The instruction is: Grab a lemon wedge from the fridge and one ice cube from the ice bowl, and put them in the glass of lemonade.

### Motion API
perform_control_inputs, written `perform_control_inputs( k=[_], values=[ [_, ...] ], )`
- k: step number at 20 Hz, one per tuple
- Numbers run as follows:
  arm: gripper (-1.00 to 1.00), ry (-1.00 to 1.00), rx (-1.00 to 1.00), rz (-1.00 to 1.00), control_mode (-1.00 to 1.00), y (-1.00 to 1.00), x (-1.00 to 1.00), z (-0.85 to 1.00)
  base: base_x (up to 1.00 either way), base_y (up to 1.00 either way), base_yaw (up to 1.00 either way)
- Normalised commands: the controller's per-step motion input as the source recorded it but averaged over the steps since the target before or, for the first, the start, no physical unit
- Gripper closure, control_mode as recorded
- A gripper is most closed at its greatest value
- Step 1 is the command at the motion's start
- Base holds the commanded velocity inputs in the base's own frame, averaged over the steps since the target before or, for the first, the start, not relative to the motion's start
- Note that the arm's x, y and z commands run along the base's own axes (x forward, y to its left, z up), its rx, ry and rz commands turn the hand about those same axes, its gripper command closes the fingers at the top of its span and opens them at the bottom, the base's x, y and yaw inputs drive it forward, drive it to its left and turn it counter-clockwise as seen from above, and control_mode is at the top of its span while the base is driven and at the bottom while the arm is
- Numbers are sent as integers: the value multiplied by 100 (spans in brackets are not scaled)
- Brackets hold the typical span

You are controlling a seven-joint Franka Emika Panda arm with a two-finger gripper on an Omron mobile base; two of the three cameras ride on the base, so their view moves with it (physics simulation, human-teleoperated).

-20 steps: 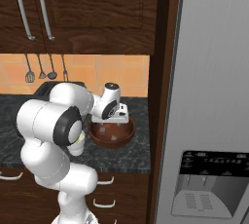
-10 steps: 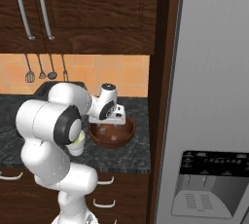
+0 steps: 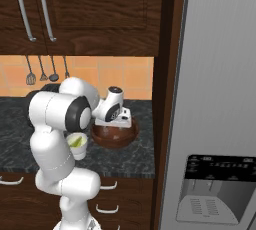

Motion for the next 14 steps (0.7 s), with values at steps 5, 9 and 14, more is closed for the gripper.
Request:
perform_control_inputs(
  k=[5, 9, 14],
  values=[
    [-100, 0, 4, 0, -100, -9, -43, 0, 0, 0, 0],
    [-100, 0, 1, 0, -100, 7, -18, 0, 0, 0, 0],
    [-100, 0, 0, 0, -100, 17, 2, 0, 0, 0, 0]
  ],
)
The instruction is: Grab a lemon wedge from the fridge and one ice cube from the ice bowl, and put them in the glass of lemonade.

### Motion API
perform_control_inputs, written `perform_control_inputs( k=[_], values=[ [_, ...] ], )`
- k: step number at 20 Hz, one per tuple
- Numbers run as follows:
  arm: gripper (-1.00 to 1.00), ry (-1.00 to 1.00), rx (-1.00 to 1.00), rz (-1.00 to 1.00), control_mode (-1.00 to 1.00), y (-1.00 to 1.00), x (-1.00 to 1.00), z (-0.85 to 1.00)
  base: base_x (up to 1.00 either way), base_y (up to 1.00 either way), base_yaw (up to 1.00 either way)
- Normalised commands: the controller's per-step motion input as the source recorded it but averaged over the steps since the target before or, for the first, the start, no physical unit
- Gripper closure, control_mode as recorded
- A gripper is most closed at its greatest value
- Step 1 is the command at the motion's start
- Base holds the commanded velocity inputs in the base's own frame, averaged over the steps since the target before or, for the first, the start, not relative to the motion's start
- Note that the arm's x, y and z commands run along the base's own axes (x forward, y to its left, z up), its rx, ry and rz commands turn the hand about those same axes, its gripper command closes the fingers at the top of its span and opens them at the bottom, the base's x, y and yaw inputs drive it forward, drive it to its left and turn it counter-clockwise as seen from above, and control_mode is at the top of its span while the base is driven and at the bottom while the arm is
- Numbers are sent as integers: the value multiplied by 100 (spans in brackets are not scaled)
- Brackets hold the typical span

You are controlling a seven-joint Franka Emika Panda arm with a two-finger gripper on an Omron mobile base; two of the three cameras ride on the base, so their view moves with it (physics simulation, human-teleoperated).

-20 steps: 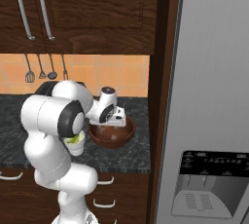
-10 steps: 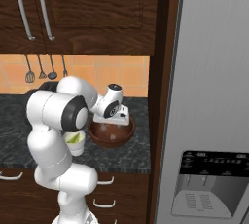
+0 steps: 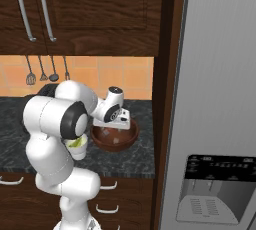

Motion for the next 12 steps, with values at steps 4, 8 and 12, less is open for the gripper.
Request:
perform_control_inputs(
  k=[4, 8, 12],
  values=[
    [-100, 0, 0, 0, -100, 6, -9, 0, 0, 0, 0],
    [-100, 0, 0, 0, -100, 0, -26, 0, 0, 0, 0],
    [-100, -2, 0, 0, -100, -11, -31, -2, 0, 0, 0]
  ],
)
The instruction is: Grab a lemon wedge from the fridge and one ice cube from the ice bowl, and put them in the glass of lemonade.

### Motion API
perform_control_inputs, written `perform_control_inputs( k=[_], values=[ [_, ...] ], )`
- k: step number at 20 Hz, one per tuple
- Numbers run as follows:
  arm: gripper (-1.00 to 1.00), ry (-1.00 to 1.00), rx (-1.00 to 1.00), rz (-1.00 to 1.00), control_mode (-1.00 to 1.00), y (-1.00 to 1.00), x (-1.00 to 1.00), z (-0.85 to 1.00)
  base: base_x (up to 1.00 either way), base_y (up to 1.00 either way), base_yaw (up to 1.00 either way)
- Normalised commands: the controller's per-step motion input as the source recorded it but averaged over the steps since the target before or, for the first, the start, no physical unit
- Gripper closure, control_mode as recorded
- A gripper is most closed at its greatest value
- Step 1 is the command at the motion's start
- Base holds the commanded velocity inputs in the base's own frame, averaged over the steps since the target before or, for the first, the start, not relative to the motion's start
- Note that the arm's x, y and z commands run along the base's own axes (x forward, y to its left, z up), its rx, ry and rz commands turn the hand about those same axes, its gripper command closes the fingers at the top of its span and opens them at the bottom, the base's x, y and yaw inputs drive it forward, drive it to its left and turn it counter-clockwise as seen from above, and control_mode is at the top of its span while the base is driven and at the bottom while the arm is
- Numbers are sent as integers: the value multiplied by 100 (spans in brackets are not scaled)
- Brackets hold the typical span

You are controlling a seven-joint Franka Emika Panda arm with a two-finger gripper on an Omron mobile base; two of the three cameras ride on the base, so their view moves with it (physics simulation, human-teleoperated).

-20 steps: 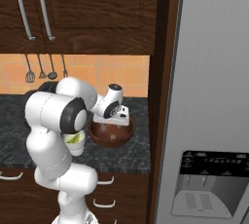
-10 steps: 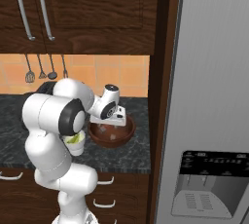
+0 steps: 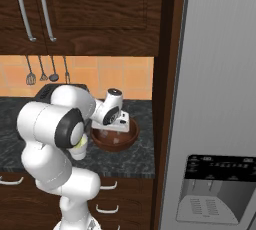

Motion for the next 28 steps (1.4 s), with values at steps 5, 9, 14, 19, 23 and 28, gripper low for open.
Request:
perform_control_inputs(
  k=[5, 9, 14, 19, 23, 28],
  values=[
    [-100, -2, 0, 0, -100, 0, -3, 0, 0, 0, 0],
    [-100, 0, 0, 0, -100, -7, 0, -4, 0, 0, 0],
    [-100, -3, 0, 0, -100, -1, -6, 0, 0, 0, 0],
    [-100, 0, 0, 0, -100, 0, -2, 0, 0, 0, 0],
    [-100, 0, 0, 0, -100, 0, 28, 0, 0, 0, 0],
    [-100, 1, 1, 0, -100, 0, 20, -30, 0, 0, 0]
  ],
)
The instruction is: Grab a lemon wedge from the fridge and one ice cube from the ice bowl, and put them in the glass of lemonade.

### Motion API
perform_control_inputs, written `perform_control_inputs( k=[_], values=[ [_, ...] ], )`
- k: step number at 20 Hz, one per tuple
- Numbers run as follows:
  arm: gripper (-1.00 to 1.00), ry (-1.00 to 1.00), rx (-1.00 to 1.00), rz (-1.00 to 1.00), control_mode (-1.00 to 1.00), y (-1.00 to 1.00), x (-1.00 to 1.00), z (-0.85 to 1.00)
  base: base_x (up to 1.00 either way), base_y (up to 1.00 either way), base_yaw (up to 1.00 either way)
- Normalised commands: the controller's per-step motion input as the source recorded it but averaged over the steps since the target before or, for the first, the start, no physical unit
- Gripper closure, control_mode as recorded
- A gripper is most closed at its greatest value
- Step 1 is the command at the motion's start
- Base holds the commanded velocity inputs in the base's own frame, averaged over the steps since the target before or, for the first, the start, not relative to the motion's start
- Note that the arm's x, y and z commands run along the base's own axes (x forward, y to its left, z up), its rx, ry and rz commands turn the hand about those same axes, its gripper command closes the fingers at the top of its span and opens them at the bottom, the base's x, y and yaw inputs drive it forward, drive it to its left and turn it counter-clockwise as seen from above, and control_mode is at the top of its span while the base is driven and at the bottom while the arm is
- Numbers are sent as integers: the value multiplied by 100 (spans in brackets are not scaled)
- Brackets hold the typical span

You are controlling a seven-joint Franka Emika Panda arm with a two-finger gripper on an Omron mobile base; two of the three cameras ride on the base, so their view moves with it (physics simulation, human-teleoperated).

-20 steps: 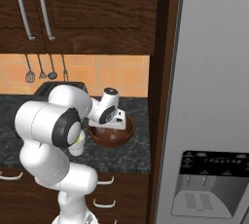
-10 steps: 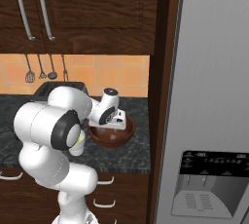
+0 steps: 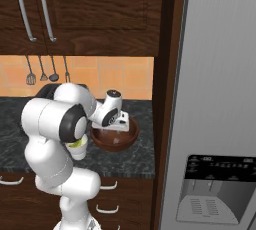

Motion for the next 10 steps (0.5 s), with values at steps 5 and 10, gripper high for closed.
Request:
perform_control_inputs(
  k=[5, 10],
  values=[
    [-100, 0, 4, 0, -100, 0, -10, -40, 0, 0, 0],
    [-100, 0, 0, 0, -100, 0, -13, -4, 0, 0, 0]
  ],
)
